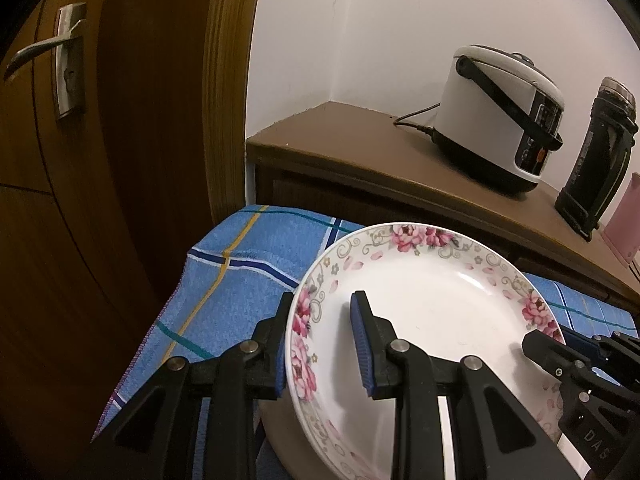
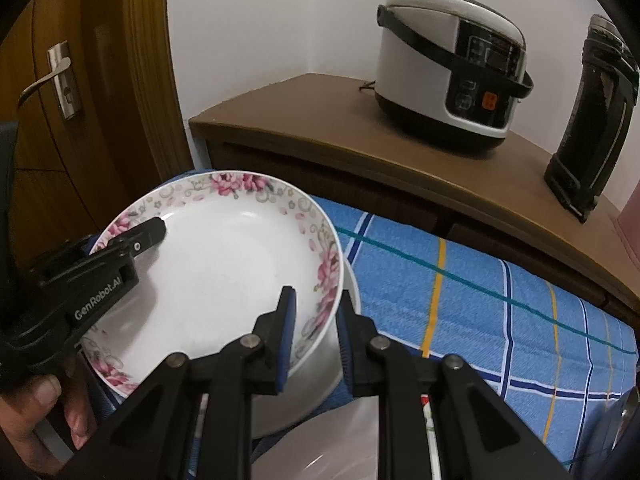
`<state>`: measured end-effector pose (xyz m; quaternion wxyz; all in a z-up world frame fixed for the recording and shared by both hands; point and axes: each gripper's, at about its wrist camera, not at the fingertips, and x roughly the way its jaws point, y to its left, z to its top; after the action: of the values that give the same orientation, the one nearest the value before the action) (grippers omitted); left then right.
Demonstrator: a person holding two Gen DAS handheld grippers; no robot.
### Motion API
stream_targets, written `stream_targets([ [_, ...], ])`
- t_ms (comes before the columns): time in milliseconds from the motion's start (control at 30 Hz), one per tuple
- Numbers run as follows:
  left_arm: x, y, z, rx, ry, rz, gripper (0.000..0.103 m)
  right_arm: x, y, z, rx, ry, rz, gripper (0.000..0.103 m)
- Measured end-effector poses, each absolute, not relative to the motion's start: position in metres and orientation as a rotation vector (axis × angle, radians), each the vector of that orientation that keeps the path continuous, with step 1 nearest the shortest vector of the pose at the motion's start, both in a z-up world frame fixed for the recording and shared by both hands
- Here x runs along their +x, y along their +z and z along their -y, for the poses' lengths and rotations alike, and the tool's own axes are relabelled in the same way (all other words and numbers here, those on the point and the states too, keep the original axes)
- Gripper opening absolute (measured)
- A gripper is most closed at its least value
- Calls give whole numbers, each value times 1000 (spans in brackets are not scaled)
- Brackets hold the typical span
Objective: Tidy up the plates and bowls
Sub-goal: 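Carry the bowl over the gray plate and lower it onto it with both grippers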
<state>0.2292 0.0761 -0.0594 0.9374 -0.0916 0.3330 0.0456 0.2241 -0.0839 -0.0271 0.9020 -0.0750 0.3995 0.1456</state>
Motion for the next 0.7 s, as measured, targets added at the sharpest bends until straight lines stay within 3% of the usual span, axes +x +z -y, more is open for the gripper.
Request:
stream_targets([
  [700,238,-65,-78,-198,67,-738,29,231,-31,81,-178,286,-853,20],
])
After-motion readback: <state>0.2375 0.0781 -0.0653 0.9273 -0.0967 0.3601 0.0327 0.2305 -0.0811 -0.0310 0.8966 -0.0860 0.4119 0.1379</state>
